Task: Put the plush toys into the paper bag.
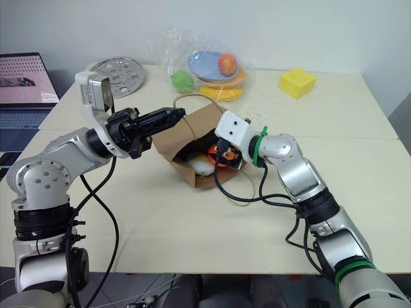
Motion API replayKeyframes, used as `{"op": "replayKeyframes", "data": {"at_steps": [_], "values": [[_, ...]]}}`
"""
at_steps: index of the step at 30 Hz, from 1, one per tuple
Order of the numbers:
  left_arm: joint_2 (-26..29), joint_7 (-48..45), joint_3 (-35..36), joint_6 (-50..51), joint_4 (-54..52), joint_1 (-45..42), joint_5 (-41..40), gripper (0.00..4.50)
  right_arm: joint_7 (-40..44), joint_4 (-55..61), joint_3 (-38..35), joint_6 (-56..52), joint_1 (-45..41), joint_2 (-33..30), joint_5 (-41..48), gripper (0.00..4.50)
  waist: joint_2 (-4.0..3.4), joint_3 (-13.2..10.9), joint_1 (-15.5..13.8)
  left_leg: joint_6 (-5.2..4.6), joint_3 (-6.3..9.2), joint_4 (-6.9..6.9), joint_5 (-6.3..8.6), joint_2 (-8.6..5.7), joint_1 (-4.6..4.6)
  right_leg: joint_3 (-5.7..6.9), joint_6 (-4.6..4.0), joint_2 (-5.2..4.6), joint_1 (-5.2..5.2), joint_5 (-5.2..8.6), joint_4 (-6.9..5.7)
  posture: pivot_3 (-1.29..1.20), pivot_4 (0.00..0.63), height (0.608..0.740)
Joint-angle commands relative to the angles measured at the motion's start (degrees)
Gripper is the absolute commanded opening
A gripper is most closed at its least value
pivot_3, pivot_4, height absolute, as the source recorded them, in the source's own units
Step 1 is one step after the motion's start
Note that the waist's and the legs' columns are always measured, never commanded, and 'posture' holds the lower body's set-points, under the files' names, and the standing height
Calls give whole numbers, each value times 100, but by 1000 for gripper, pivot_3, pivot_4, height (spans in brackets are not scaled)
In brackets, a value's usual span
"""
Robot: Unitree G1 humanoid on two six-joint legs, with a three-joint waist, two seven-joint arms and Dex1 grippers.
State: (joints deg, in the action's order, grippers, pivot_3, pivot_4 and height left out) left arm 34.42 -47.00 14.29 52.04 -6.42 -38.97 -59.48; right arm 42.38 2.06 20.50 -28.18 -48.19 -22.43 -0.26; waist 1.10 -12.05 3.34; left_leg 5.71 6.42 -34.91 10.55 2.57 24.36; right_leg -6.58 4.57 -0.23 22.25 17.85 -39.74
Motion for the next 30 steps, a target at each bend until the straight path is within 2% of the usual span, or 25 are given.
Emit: {"op": "replayKeyframes", "data": {"at_steps": [1,6,10,13,15,18,22,25,28,30], "values": [[10,-30,117,-131,-54,-150,-30,0,327,934,-442,-303,32,-232,430,4461,-1,-1,-8,0,0,0,0,0,0,0,0,0,0,0,-1,0,150,740],[-31,-10,116,-172,-13,-179,3,0,1033,2297,-1376,-1195,562,-1087,1560,4461,0,0,-64,0,6,0,0,-3,3,5,0,-3,-3,0,6,0,150,740],[-26,-7,132,-182,-17,-173,10,0,1065,2767,-2043,-1877,1268,-1574,2216,4461,1,0,-57,0,7,-1,0,-2,2,7,0,-2,-7,0,9,0,150,740],[-12,-8,139,-192,-14,-172,9,0,857,2804,-2093,-2115,1732,-1732,2273,4461,1,0,-36,-1,6,-3,0,-2,1,6,0,-2,-8,0,7,0,150,740],[-6,-7,143,-193,5,-187,9,0,501,2527,-1846,-2101,1996,-1674,1984,4461,0,0,2,-1,0,-4,0,-2,-1,0,0,-1,-6,1,7,0,150,740],[10,-21,138,-206,21,-205,29,0,-21,1619,-1387,-1809,2086,-1216,1566,4461,3,2,42,-1,-6,-5,0,0,-5,-6,1,2,-7,1,7,0,150,740],[26,-18,142,-212,7,-199,38,0,-187,702,-917,-1341,1897,-730,1229,4461,2,1,47,-1,-10,-6,-1,0,-5,-12,1,3,-4,1,5,0,150,740],[28,-6,151,-209,-16,-186,31,0,-191,350,-828,-1213,1802,-542,1172,4461,2,1,41,-1,-9,-5,0,-1,-3,-12,1,2,-3,1,4,0,150,740],[52,24,178,-201,-75,-151,24,0,-137,169,-840,-1297,1713,-424,1240,3900,2,1,33,-1,-6,-3,0,-1,-3,-8,1,2,-4,0,4,0,150,740],[68,54,214,-183,-100,-141,-6,0,-13,281,-936,-1529,1715,-403,1454,3227,2,1,29,-1,-4,-3,0,-1,-3,-7,1,2,-3,0,4,0,150,740]]}}
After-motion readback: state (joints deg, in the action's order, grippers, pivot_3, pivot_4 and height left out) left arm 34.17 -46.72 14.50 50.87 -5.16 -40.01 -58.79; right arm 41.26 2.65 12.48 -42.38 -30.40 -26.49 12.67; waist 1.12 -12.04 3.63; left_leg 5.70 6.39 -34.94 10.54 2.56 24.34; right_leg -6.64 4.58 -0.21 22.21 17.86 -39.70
